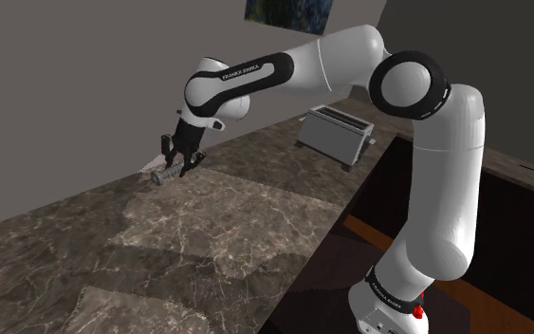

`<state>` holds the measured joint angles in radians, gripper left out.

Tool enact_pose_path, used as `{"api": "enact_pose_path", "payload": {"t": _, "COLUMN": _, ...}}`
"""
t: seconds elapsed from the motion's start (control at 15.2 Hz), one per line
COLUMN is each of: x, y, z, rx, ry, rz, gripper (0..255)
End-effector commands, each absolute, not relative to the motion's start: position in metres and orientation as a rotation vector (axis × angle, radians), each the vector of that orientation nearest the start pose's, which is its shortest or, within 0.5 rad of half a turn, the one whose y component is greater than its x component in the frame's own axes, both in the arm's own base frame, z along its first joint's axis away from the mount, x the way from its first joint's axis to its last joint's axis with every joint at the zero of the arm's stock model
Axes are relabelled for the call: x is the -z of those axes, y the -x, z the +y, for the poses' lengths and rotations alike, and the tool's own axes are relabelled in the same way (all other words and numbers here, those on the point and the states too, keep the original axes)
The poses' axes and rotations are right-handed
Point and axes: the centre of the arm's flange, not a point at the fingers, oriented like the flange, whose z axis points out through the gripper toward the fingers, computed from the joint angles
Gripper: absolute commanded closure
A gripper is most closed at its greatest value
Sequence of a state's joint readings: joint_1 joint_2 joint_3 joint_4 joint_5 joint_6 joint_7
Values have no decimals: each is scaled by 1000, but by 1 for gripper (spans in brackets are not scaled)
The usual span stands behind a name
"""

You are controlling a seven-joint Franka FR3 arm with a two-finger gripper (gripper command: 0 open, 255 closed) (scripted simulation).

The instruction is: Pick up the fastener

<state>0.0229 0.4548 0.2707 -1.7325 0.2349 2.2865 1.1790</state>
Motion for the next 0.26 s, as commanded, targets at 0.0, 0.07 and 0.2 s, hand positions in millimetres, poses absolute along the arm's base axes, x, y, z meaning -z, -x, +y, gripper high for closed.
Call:
{"api": "enact_pose_path", "payload": {"t": 0.0, "x": -350, "y": -647, "z": 182, "rx": -175, "ry": 2448, "rz": 1440, "gripper": 255}}
{"api": "enact_pose_path", "payload": {"t": 0.07, "x": -355, "y": -647, "z": 182, "rx": -175, "ry": 2448, "rz": 1440, "gripper": 255}}
{"api": "enact_pose_path", "payload": {"t": 0.2, "x": -356, "y": -647, "z": 182, "rx": -175, "ry": 2448, "rz": 1440, "gripper": 255}}
